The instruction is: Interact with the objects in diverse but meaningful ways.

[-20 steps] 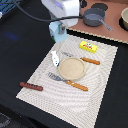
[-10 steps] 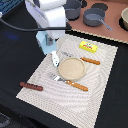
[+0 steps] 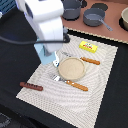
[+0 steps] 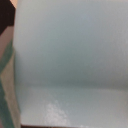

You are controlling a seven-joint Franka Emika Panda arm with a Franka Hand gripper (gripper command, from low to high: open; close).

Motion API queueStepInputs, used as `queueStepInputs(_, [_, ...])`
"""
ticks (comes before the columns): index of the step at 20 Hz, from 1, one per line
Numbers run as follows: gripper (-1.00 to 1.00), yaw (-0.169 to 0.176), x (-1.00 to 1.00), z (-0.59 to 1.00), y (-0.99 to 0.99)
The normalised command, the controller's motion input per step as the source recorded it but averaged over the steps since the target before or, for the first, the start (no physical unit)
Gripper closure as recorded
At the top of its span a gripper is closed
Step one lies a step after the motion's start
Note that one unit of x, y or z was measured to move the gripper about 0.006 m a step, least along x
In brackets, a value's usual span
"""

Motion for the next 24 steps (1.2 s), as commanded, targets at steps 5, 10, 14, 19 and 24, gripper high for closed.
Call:
queueStepInputs(5, [1.0,-0.009,-0.5,-0.69,-0.16])
queueStepInputs(10, [1.0,-0.005,-0.65,-0.47,0.0])
queueStepInputs(14, [1.0,0.0,-0.64,-0.35,0.02])
queueStepInputs(19, [1.0,0.0,-0.57,-0.31,0.03])
queueStepInputs(24, [1.0,0.0,-0.46,-0.34,0.01])
